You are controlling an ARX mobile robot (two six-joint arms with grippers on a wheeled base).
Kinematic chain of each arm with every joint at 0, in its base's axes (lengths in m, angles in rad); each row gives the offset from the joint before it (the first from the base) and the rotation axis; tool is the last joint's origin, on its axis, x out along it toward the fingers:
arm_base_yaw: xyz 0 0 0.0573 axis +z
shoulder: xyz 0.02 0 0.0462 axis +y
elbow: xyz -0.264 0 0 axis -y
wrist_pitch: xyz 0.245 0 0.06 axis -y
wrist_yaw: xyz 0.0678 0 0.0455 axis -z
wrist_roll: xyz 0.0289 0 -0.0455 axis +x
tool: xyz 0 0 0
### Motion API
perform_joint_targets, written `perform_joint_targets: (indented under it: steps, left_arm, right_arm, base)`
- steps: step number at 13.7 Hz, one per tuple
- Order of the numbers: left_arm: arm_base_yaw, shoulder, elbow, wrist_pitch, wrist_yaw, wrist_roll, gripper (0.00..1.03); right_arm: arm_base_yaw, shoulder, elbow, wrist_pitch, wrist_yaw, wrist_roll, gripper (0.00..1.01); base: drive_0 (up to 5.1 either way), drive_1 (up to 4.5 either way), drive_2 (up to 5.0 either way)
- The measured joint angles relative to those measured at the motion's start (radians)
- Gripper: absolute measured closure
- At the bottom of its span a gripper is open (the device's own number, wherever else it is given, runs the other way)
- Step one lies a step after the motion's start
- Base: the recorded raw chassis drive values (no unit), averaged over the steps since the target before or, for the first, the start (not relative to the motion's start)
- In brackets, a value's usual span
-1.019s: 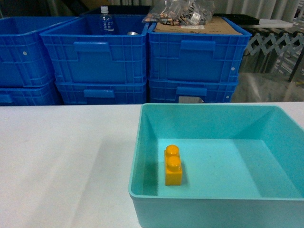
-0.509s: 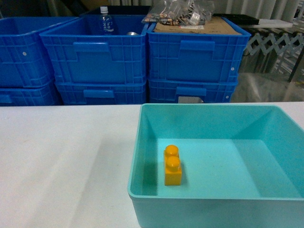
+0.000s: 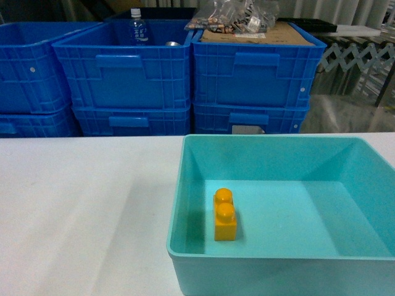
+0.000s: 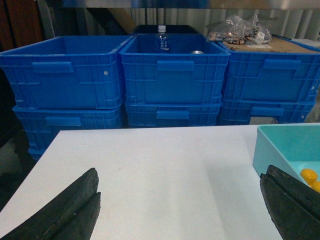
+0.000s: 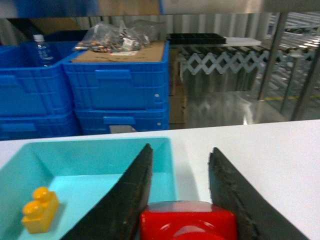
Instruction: Pick red block from blue box to shelf
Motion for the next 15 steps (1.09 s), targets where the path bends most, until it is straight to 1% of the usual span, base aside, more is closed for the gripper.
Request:
perform_joint_targets:
  steps: [2, 6, 15]
  left_arm:
    - [0.000, 0.000, 0.000, 0.000, 0.000, 0.000, 0.05]
    - [0.000, 0.000, 0.000, 0.000, 0.000, 0.000, 0.05]
    - [0.001, 0.000, 0.000, 0.000, 0.000, 0.000, 0.05]
  right_arm:
    - [0.000, 0.000, 0.000, -0.002, 0.006, 0.009, 0.73]
    - [0.000, 0.000, 0.000, -0.002, 0.006, 0.011, 0.73]
    - [0.000, 0.000, 0.000, -0.002, 0.006, 0.011, 0.73]
  base:
    - [0.0, 0.00, 0.0]
    - [0.0, 0.00, 0.0]
    - [-1.6, -1.65, -1.6]
